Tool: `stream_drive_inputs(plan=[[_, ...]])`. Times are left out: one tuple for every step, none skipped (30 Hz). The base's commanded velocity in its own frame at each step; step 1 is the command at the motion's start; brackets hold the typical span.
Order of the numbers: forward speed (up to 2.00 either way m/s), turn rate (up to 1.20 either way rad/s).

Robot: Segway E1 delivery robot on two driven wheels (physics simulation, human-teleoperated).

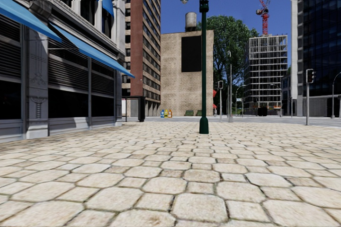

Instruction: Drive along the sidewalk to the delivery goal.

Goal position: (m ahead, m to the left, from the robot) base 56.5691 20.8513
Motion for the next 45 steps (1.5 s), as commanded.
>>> stream_drive_inputs(plan=[[1.94, 0.00], [1.94, 0.00], [1.94, 0.00], [1.94, 0.00], [1.94, 0.00], [1.94, 0.00], [1.94, 0.04], [1.94, 0.09], [1.95, 0.11], [1.96, 0.11], [1.96, 0.11], [1.96, 0.11], [1.96, 0.12], [1.96, 0.13], [1.96, 0.13], [1.96, 0.13], [1.97, 0.13], [1.97, 0.13], [1.97, 0.13], [1.97, 0.13], [1.97, 0.13], [1.97, 0.13], [1.97, 0.13], [1.97, 0.13], [1.97, 0.13], [1.97, 0.13], [1.97, 0.14], [1.97, 0.14], [1.97, 0.14], [1.97, 0.14], [1.97, 0.19], [1.97, 0.24], [1.97, 0.25], [1.97, 0.25], [1.97, 0.26], [1.97, 0.22], [1.97, 0.20], [1.97, 0.20], [1.97, 0.20], [1.97, 0.20], [1.97, 0.20], [1.97, 0.20], [1.97, 0.20], [1.97, 0.20], [1.97, 0.20]])
